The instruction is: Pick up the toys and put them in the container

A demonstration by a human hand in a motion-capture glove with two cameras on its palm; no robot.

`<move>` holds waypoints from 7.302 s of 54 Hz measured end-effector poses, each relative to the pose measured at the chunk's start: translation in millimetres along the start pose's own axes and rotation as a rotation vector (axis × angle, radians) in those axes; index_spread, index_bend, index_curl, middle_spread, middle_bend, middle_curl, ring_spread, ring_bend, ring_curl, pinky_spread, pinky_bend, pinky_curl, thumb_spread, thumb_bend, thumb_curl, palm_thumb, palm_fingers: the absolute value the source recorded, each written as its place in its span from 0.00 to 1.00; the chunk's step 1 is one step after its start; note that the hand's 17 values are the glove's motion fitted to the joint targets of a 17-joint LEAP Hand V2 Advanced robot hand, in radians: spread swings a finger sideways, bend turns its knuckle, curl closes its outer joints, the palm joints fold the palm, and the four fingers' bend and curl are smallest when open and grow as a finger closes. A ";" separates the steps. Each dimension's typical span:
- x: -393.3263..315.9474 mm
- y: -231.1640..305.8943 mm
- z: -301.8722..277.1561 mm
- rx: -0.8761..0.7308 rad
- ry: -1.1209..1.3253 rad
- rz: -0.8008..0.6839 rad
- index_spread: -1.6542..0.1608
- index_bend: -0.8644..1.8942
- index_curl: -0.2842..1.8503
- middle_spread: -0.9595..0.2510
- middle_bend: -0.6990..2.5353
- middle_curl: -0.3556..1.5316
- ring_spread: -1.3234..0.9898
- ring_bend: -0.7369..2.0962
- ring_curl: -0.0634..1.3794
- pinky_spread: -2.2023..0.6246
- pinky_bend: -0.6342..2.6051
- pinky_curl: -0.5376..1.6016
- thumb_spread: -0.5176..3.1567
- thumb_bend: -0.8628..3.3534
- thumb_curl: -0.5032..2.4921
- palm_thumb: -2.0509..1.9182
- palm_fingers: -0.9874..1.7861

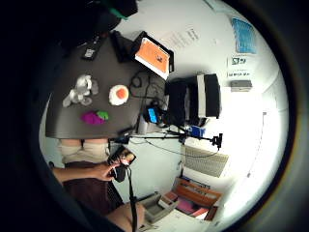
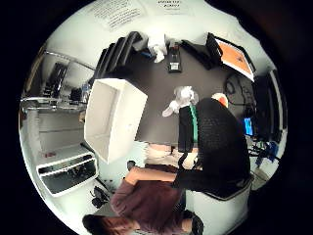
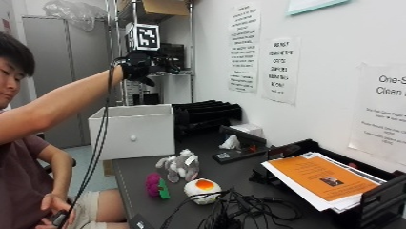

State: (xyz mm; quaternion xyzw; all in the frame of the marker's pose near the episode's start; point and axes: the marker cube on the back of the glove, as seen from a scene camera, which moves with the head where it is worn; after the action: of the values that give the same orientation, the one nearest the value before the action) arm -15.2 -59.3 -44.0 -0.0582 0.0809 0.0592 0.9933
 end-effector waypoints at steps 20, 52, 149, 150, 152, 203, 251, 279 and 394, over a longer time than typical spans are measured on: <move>-4.9 -23.7 -20.1 -0.024 -0.011 0.007 0.79 0.35 0.20 0.77 0.28 0.37 0.55 0.45 0.20 0.78 0.43 0.40 0.57 0.23 0.25 0.52 0.31; 59.3 -106.3 74.0 -0.103 -0.014 0.094 0.78 0.33 0.19 0.77 0.26 0.35 0.56 0.43 0.22 0.79 0.46 0.42 0.52 0.19 0.23 0.49 0.26; -41.8 -84.8 51.2 0.167 -0.280 -0.199 0.74 0.66 0.48 0.58 0.60 0.57 0.42 0.79 0.55 0.65 0.57 0.55 0.31 0.22 0.43 0.65 0.73; -51.3 -85.2 42.3 0.175 -0.275 -0.215 0.74 0.66 0.49 0.58 0.60 0.57 0.42 0.79 0.55 0.65 0.57 0.55 0.31 0.22 0.43 0.65 0.73; -72.2 -86.6 25.4 0.193 -0.266 -0.249 0.74 0.66 0.50 0.59 0.60 0.58 0.42 0.79 0.56 0.65 0.57 0.55 0.31 0.22 0.44 0.65 0.73; -421.4 -135.3 19.0 0.021 -0.359 -0.710 0.74 0.53 0.60 0.56 0.53 0.60 0.43 0.79 0.54 0.65 0.62 0.58 0.29 0.20 0.53 0.66 0.54; -236.4 -103.2 -55.7 0.068 -0.057 -0.484 0.78 0.32 0.22 0.78 0.25 0.32 0.57 0.34 0.26 0.79 0.47 0.43 0.51 0.20 0.30 0.51 0.23; -95.7 -112.0 220.7 -0.257 -0.104 -0.312 0.77 0.35 0.20 0.75 0.25 0.29 0.57 0.32 0.27 0.80 0.46 0.42 0.51 0.20 0.28 0.51 0.27; -430.8 34.7 -6.8 0.151 -0.214 -0.889 0.71 0.51 0.29 0.44 0.50 0.65 0.41 0.77 0.52 0.67 0.62 0.52 0.26 0.23 0.53 0.69 0.63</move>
State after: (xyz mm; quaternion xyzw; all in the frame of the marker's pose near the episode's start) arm -442.8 -72.5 17.9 -0.0085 -0.0509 -0.3730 0.9264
